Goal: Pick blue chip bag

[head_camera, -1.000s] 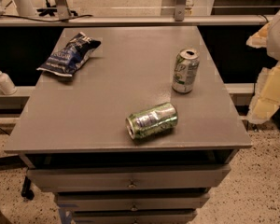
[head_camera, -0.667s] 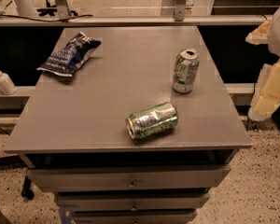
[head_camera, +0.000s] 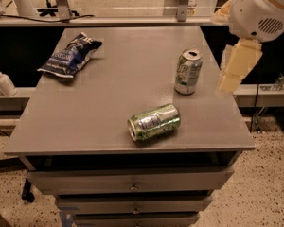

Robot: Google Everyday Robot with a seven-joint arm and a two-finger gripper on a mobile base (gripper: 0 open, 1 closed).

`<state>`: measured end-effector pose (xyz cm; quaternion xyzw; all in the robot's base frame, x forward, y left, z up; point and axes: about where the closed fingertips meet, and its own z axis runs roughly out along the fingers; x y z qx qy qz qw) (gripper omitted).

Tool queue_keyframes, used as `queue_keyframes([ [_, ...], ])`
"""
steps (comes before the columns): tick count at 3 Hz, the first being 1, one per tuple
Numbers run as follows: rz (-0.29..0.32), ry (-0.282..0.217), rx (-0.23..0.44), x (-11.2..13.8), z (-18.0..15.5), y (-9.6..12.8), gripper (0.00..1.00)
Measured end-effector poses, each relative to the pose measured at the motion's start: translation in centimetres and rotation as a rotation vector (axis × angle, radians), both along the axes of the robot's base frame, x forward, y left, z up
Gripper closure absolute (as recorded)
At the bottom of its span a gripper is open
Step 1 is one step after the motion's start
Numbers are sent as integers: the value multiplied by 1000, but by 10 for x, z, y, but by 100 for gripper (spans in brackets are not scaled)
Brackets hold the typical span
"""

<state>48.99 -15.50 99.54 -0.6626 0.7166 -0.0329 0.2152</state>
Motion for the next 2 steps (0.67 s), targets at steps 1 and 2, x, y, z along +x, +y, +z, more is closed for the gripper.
queue_keyframes([
  [1,61,-53,54,20,0,46,0],
  [2,80,-112,125,31,1,89,0],
])
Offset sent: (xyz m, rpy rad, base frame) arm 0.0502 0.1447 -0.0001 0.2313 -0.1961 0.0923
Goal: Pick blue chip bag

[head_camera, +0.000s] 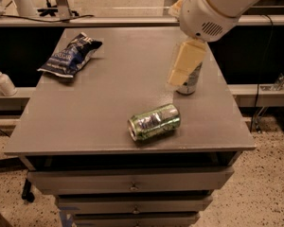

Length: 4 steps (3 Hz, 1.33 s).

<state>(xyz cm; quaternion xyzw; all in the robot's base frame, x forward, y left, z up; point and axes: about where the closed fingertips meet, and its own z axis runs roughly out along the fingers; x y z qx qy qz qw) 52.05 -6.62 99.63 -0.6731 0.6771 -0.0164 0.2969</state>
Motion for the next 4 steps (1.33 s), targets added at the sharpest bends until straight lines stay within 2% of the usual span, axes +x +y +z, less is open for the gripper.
queue_keyframes([
  [1,-2,-32,18,6,5,6,0],
  [2,-2,-32,18,6,5,6,0],
  [3,20,-51,51,15,2,24,0],
  [4,44,-81,115,38,-8,64,0],
])
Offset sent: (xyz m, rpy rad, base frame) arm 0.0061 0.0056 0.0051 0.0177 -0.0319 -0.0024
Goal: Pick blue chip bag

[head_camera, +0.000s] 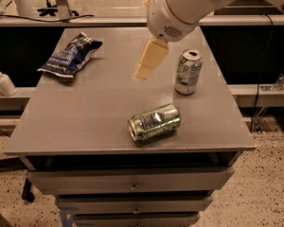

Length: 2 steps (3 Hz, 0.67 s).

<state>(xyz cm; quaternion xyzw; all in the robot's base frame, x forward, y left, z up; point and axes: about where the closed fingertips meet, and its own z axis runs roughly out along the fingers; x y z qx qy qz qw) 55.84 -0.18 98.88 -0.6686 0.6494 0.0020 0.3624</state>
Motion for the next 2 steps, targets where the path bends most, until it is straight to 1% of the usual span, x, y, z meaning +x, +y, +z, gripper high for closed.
queue_keyframes([
  [1,7,-37,64,30,-12,39,0],
  [2,5,-70,124,55,-27,70,0],
])
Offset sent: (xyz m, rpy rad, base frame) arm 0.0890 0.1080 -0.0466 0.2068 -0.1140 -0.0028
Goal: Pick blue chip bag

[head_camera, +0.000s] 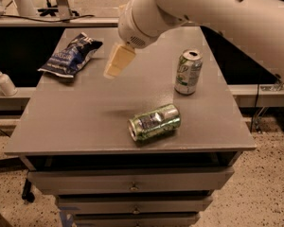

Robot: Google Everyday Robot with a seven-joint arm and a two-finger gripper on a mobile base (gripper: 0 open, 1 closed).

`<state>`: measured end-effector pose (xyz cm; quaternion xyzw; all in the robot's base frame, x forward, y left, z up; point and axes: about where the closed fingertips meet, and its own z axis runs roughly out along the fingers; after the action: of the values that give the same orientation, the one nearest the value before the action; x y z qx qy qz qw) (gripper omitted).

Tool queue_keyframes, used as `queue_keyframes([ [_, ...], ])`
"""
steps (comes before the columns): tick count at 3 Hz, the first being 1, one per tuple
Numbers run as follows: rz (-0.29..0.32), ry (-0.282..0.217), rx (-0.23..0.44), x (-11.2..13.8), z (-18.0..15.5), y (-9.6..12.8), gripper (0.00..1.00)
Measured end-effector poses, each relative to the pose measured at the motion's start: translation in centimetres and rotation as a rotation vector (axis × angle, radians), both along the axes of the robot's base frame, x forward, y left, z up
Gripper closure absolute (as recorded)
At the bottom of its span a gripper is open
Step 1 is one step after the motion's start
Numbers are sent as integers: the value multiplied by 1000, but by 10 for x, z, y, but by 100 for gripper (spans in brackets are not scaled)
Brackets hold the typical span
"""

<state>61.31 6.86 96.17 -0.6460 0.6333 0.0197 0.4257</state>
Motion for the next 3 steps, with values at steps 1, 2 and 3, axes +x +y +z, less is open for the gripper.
queue_keyframes([
  [1,1,0,58,21,-14,30,0],
  [2,18,4,84,42,-24,62,0],
  [3,46,19,83,62,-39,94,0],
])
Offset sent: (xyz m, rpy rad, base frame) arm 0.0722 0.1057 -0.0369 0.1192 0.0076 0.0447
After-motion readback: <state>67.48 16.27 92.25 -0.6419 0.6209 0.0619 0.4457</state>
